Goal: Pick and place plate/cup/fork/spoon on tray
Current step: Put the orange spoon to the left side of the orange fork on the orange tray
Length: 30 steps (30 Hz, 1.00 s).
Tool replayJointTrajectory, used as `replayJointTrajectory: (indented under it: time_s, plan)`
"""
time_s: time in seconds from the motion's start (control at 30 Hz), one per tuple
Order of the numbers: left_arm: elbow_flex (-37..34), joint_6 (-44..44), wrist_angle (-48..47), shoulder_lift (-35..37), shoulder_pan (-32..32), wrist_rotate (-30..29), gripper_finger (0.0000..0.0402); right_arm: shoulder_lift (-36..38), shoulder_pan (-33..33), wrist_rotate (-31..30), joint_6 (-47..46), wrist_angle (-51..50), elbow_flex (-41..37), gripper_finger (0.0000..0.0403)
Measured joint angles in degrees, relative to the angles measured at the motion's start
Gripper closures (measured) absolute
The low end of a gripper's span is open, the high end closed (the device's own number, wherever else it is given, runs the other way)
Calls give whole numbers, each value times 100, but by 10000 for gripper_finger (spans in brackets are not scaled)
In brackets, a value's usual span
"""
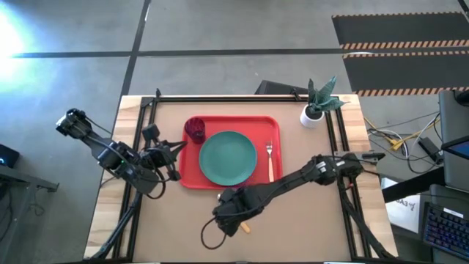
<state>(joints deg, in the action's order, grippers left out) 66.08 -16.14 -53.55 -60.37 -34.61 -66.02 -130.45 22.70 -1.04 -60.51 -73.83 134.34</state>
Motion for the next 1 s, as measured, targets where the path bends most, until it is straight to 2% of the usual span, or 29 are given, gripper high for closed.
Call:
replayJointTrajectory:
  time_s: [0.47, 1.0]
  plan:
    - [0, 3, -120, 122, 0, 378, 402, -773, 33, -33, -160, 136, 0, 227]
    - [0, 2, -152, 126, 0, 455, 402, -842, 31, -203, -143, 452, -55, 227]
